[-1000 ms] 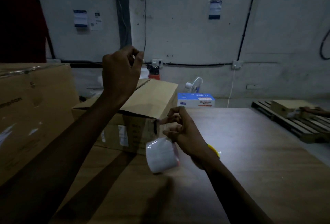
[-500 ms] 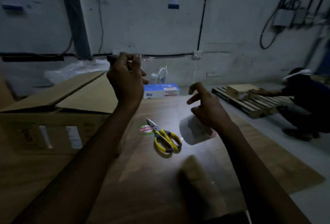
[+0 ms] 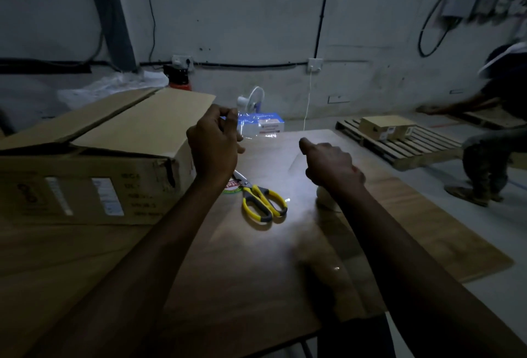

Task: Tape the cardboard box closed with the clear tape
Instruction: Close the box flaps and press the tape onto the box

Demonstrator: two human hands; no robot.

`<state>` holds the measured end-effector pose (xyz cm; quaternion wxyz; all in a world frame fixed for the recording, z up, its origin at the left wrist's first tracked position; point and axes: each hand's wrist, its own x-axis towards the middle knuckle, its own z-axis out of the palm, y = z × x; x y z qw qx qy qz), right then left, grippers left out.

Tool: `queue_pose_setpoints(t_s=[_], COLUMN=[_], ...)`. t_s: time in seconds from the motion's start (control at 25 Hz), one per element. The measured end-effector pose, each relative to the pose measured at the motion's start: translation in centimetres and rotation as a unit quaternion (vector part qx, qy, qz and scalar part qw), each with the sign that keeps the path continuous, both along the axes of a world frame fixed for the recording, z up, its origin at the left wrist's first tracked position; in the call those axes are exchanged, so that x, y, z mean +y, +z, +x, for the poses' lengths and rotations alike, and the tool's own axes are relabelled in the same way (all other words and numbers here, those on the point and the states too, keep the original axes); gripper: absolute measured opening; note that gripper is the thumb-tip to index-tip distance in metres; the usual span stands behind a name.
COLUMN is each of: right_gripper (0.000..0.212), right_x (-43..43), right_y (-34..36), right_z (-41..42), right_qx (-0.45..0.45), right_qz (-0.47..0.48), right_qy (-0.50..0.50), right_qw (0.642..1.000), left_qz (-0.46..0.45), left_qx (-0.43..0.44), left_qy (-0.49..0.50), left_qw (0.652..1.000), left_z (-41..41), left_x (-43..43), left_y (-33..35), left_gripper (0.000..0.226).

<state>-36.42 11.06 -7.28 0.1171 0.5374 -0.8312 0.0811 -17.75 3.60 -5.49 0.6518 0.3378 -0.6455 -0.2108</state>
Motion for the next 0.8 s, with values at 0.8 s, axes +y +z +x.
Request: queue_pose_setpoints(t_s=[0.8], right_gripper=[0.074], right_x=[-2.1], right_y=[-2.6], right_z=[-0.2], right_qx=[-0.014], right_qz=[0.032], right_qy=[0.029], right_qw=[0.999], left_qz=[-0.048], left_qx=[0.005], left_qy=[-0.021], left_qw=[0.999], left_z=[4.3], left_x=[2.3], left_y=[-0.6], left_gripper=[0.017])
